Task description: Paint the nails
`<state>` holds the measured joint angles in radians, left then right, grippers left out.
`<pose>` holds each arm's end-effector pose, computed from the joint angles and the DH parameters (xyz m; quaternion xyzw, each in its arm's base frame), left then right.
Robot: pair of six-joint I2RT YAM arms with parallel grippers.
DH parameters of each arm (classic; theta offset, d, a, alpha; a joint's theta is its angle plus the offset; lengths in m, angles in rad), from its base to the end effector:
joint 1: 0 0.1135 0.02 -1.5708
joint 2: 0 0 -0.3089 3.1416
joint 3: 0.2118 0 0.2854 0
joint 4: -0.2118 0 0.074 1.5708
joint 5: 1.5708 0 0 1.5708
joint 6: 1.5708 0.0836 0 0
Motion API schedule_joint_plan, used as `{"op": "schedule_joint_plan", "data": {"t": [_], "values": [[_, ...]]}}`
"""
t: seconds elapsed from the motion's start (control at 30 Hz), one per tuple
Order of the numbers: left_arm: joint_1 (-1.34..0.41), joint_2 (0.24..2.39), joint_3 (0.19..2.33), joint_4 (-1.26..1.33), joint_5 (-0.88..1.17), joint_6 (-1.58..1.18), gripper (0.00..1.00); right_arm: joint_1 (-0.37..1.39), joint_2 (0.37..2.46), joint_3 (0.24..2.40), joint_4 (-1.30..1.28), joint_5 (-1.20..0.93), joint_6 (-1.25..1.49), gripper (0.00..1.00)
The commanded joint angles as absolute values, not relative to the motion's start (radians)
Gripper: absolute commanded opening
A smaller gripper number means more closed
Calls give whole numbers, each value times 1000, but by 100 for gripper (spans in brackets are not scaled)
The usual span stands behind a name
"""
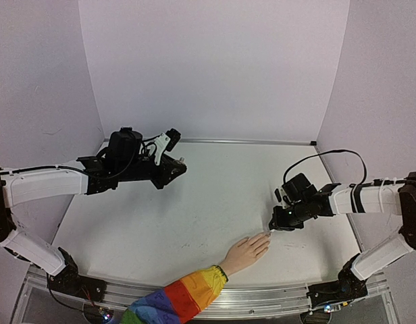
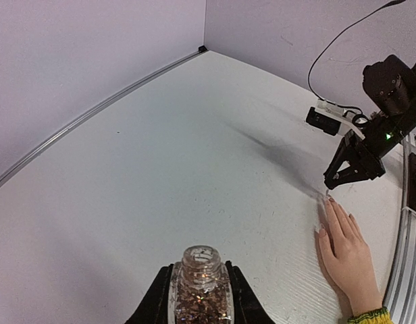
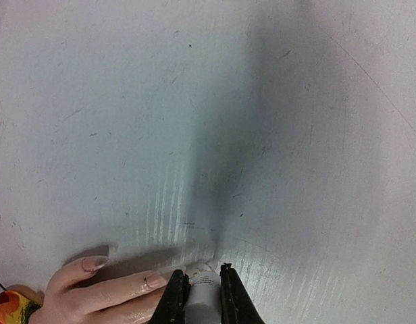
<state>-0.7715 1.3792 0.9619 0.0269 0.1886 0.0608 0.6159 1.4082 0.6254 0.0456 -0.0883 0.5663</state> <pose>0.2650 -0.2796 0.2991 0.3823 0.7354 -0.2661 0.4922 0.2623 0.1947 0.1584 -0.0405 0.9128 0.2589 0.3133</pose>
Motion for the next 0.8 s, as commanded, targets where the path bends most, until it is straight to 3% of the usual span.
{"op": "schedule_joint_plan", "data": {"t": [0.0,0.33,0.77], "values": [[-765,1340,991,81,193,77,0,615,1401,647,18,-45,586,0],[-765,1335,985,81,200,65,0,614,1283,651,-48,-61,568,0],[-765,1321,973,81,195,63,0,616,1322,636,-11,-170,511,0]]}}
